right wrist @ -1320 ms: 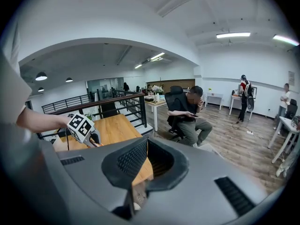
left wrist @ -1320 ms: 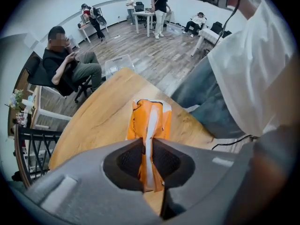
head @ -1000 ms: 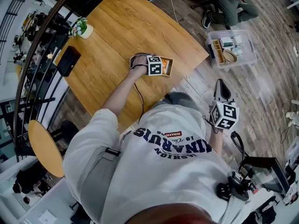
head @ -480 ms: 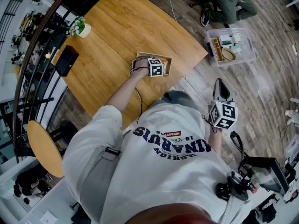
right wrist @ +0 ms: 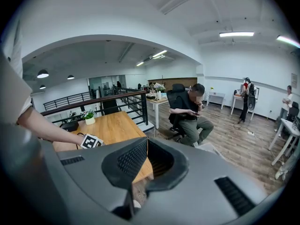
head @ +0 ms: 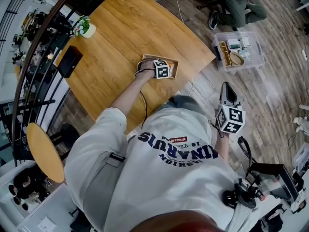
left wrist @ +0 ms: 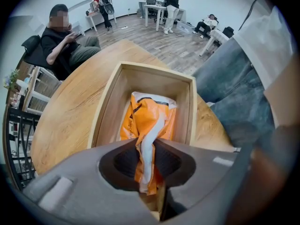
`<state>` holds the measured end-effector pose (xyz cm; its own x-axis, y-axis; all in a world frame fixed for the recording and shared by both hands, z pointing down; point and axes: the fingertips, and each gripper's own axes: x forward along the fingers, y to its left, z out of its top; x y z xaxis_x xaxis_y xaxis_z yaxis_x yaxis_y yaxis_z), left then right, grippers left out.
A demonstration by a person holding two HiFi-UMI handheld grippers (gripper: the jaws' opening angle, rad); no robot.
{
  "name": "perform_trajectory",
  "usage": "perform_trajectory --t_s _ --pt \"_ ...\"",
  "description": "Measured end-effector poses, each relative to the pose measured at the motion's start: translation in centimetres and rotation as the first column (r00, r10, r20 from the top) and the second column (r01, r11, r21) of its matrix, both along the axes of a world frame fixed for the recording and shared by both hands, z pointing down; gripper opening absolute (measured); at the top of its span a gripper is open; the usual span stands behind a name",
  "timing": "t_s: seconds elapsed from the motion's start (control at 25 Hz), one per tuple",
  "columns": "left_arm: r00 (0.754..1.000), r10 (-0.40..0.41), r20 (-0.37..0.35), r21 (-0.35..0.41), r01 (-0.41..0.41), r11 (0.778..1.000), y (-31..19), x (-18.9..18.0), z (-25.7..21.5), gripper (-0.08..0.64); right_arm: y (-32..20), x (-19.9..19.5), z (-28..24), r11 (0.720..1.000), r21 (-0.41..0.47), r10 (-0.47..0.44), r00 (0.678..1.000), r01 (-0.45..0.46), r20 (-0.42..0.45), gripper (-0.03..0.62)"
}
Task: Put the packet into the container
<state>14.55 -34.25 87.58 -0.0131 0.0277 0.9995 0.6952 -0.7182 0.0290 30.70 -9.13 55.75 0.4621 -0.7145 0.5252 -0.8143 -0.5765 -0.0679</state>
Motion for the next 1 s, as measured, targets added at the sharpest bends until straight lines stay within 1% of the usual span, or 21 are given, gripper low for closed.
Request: perform_trajectory --t_s 0.08,0.24,0.32,0.4,0.48,0.52,0.56,0.6,0.64,0.68,0.72,0.76,0.8,0.88,0.96,1.0 --pt "1.000 -0.005 -0.010 0.007 0.005 1.000 -0.2 0.1 -0.3 0.085 -0.2 -0.1 0.1 1.000 -0.001 -0.009 1.000 0.009 0.001 0.011" --pt "0.999 -0.015 -0.033 0.051 0.017 0.999 -0.8 0.0 -1.7 0.197 -1.0 -0.5 0.1 0.999 0.001 -0.037 0.999 0.037 -0.001 0.011" --pt "0.998 -0.041 -0.052 0.080 0.045 0.996 -1.5 0.0 -3.1 0.240 -1.4 -0.7 0.0 0.999 0.004 -0.053 0.999 0.053 -0.005 0.011" --pt "0.993 -0.086 -0.085 0.092 0.094 0.991 -2.4 0.1 -5.1 0.252 -2.0 -0.8 -0.3 0.997 0.007 -0.074 0.997 0.074 -0.010 0.011" --pt "0.980 -0.138 -0.145 0.082 0.150 0.985 -3.3 0.2 -7.9 0.252 -2.8 -1.2 -0.6 0.995 0.009 -0.102 0.995 0.102 -0.015 0.011" --pt "0.969 -0.164 -0.185 0.072 0.180 0.981 -3.6 0.3 -9.7 0.252 -3.2 -1.4 -0.8 0.993 0.009 -0.118 0.993 0.118 -0.017 0.011" --pt "0.954 -0.192 -0.231 0.057 0.210 0.976 -4.0 0.5 -11.6 0.252 -3.6 -1.7 -1.0 0.991 0.009 -0.136 0.991 0.136 -0.020 0.011" --pt "0.933 -0.225 -0.283 0.035 0.244 0.969 -4.3 0.6 -13.8 0.252 -4.1 -1.9 -1.2 0.988 0.009 -0.156 0.988 0.156 -0.024 0.011" --pt "0.904 -0.262 -0.338 0.008 0.281 0.960 -4.7 0.7 -16.0 0.252 -4.8 -2.2 -1.4 0.984 0.012 -0.179 0.983 0.180 -0.028 0.011" --pt "0.868 -0.300 -0.395 -0.024 0.317 0.948 -5.0 0.6 -18.4 0.252 -5.6 -2.5 -1.7 0.978 0.015 -0.207 0.978 0.208 -0.034 0.011" --pt "0.826 -0.338 -0.450 -0.058 0.351 0.935 -5.5 0.5 -20.7 0.252 -6.6 -2.7 -1.8 0.971 0.019 -0.237 0.971 0.238 -0.041 0.011" --pt "0.779 -0.375 -0.503 -0.096 0.380 0.920 -5.9 0.4 -22.8 0.252 -7.6 -2.8 -1.8 0.963 0.022 -0.267 0.963 0.268 -0.047 0.011" --pt "0.727 -0.409 -0.552 -0.135 0.406 0.904 -6.3 0.3 -24.7 0.252 -8.6 -2.9 -1.7 0.955 0.024 -0.294 0.954 0.295 -0.054 0.011" --pt "0.614 -0.458 -0.642 -0.198 0.445 0.873 -7.1 -0.4 -28.3 0.252 -10.4 -3.3 -1.5 0.940 0.028 -0.338 0.939 0.341 -0.065 0.011" --pt "0.488 -0.480 -0.729 -0.236 0.479 0.846 -7.9 -2.0 -32.1 0.252 -12.0 -4.1 -1.6 0.923 0.036 -0.380 0.922 0.384 -0.075 0.011" --pt "0.418 -0.483 -0.770 -0.253 0.495 0.831 -8.2 -3.1 -34.0 0.252 -12.9 -4.7 -1.8 0.912 0.041 -0.405 0.911 0.409 -0.079 0.011"
